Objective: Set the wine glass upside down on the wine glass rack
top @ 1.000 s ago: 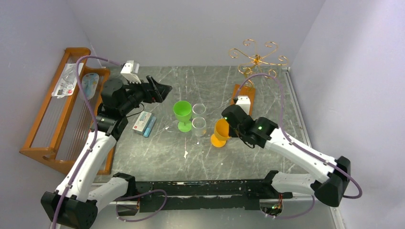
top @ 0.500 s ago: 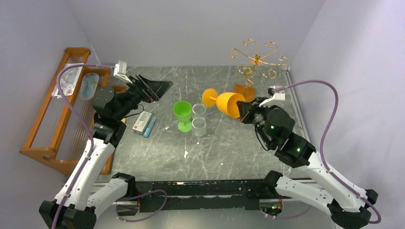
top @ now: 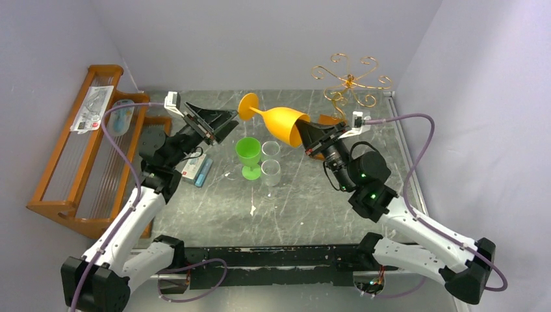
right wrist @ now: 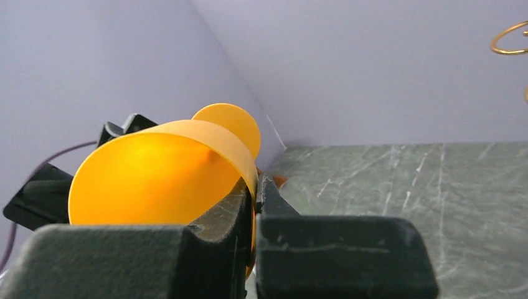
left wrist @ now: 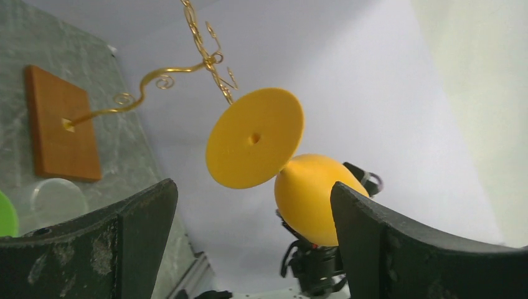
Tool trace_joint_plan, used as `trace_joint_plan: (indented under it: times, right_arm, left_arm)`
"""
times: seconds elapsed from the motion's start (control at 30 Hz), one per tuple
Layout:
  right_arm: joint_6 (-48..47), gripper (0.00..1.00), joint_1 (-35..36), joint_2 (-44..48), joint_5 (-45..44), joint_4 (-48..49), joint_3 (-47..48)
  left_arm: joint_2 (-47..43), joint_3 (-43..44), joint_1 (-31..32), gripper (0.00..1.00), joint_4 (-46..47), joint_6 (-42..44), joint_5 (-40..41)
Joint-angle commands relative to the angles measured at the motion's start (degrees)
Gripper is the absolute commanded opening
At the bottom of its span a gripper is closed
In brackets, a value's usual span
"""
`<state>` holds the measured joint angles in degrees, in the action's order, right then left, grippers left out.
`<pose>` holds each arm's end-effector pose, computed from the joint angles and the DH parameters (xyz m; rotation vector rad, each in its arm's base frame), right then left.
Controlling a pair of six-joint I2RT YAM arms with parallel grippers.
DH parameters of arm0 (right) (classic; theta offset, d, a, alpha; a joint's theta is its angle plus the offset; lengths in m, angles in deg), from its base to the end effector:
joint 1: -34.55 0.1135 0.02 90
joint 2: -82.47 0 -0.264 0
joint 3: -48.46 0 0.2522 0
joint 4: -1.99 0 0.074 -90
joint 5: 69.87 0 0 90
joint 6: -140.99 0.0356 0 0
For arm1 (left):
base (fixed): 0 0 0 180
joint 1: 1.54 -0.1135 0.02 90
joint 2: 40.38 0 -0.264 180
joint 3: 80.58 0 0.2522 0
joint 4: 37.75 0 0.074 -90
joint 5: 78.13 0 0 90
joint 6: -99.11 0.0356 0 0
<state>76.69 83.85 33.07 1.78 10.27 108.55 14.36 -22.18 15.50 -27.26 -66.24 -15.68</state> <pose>0.1376 0.1428 0.3958 0.0218 1.3127 0.9282 0.2071 -0.0807 0.3710 -0.3171 1.5327 -1.6363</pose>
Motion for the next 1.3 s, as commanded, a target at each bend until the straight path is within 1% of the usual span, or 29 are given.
trace_joint_plan:
  times: [0.0,0.13,0.2,0.3,0.33,0.37,0.43,0.5,0.57,0.63,0.8,0.9,1.07,1.2,1.27]
  right_arm:
    - [0.0,0.0,0.4,-2.7,0.5,15.6,-2.7]
    - [-1.0,0.0,0.3,-5.5,1.5,18.7,-2.1]
    - [-1.3,0.0,0.4,-7.1,2.4,19.5,-1.6]
    - [-1.1,0.0,0.4,-8.5,3.9,20.7,-1.5]
    - [-0.9,0.0,0.4,-8.8,4.2,21.0,-1.7]
    - [-1.1,0.0,0.4,-9.0,4.9,21.5,-1.9]
    - [-1.4,0.0,0.4,-9.3,6.2,22.3,-2.5]
    - [-2.0,0.0,0.4,-9.6,6.7,22.6,-3.0]
    - [-2.5,0.0,0.4,-9.7,7.7,22.6,-3.3]
    - [-2.8,0.0,0.3,-9.9,9.5,22.8,-3.4]
    - [-1.6,0.0,0.4,-10.1,11.8,22.1,-4.3]
    - [0.5,0.0,0.4,-9.8,11.4,23.0,-5.9]
    - [1.5,0.0,0.4,-9.6,11.3,22.0,-6.6]
    - [1.8,0.0,0.3,-9.0,11.1,20.7,-6.6]
    - [1.8,0.0,0.4,-8.8,11.4,19.9,-6.6]
  left_arm:
    - [2.3,-2.0,2.1,0.97,6.8,-9.5,1.4]
    - [4.8,-4.5,4.6,0.97,14.9,-15.6,4.2]
    - [6.1,-4.8,6.4,0.97,19.3,-16.0,6.0]
    - [7.6,-4.0,8.4,0.97,20.0,-15.5,8.5]
    - [7.6,-4.5,9.1,0.97,20.3,-16.2,10.3]
    - [7.4,-5.5,10.0,0.95,21.3,-17.3,12.6]
    - [6.8,-7.9,11.4,0.92,25.2,-19.2,17.9]
    - [6.9,-9.3,11.9,0.87,28.5,-20.3,21.4]
    - [7.4,-9.4,12.3,0.8,30.1,-21.0,23.2]
    - [8.5,-8.7,12.5,0.75,30.8,-22.6,23.7]
    - [12.9,-8.2,12.5,0.63,43.4,-26.1,24.5]
    - [14.6,-7.5,12.6,0.54,46.5,-26.8,24.7]
    - [15.6,-7.3,12.7,0.3,48.2,-26.8,25.1]
    - [15.2,-7.5,12.7,0.06,47.4,-25.5,24.8]
    - [14.9,-7.4,12.8,0.05,47.1,-24.7,24.9]
